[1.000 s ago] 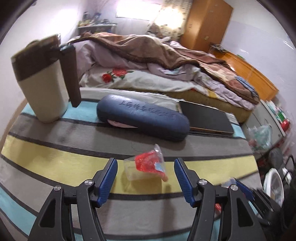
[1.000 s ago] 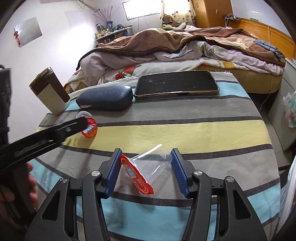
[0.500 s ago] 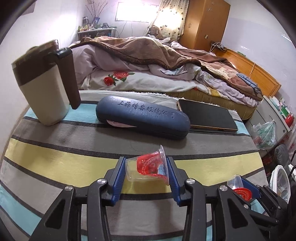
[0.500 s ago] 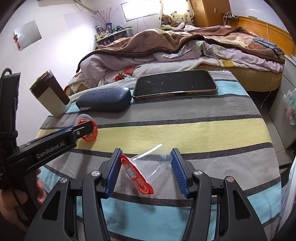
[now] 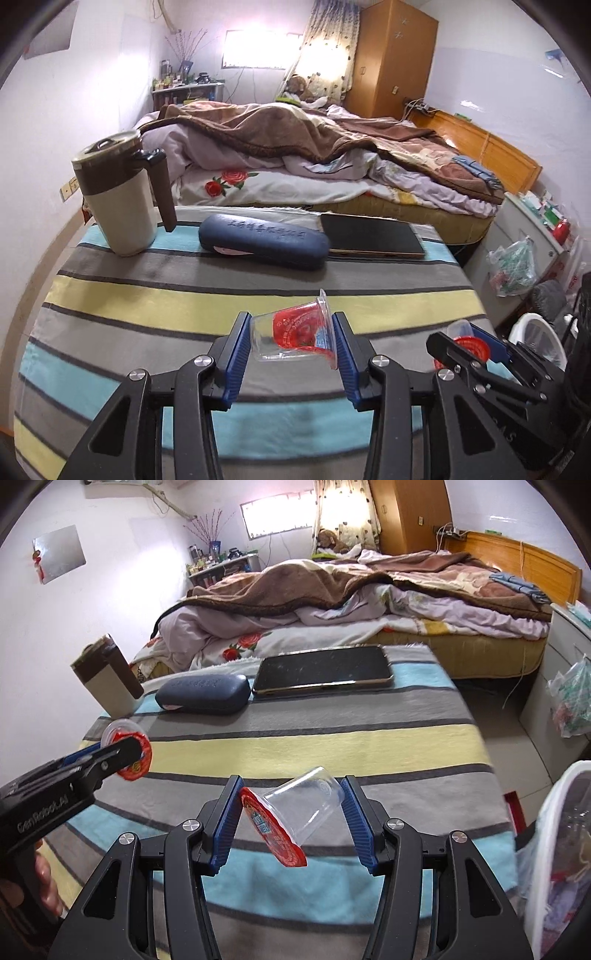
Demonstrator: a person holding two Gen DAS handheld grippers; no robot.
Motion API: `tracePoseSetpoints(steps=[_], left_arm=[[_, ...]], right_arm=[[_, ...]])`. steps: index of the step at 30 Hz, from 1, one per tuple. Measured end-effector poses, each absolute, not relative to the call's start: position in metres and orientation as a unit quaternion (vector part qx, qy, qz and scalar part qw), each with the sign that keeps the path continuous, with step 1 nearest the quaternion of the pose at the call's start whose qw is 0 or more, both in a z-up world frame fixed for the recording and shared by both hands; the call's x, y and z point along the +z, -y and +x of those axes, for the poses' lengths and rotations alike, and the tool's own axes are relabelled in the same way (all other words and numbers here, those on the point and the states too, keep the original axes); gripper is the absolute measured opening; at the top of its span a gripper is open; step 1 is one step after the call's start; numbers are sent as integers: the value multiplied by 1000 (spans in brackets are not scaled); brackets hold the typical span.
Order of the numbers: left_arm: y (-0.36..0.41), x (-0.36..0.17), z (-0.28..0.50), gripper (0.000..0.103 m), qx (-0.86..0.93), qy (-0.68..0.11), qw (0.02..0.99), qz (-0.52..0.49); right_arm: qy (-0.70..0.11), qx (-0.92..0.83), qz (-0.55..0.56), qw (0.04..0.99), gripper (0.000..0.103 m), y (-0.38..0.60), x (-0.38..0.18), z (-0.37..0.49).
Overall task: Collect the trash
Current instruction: 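Carry both clear plastic cups over the white trash bin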
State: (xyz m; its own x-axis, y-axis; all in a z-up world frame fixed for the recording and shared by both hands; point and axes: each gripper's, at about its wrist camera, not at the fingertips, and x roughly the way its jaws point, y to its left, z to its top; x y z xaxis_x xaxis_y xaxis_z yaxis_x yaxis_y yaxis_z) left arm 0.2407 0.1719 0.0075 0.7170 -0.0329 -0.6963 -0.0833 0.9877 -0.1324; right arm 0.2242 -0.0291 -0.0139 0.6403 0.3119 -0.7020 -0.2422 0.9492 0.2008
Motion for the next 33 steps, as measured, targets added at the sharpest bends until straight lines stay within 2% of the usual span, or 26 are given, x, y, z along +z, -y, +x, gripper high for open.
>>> tracePoseSetpoints(steps=[17,33], left_arm=[[-73,48,177,44,-59,-338,938,-43],[50,61,152,44,-141,-320,937,4]], right_arm=[[-344,112,47,931,56,109,25,167],[-320,34,59,945,56,198,34,133]])
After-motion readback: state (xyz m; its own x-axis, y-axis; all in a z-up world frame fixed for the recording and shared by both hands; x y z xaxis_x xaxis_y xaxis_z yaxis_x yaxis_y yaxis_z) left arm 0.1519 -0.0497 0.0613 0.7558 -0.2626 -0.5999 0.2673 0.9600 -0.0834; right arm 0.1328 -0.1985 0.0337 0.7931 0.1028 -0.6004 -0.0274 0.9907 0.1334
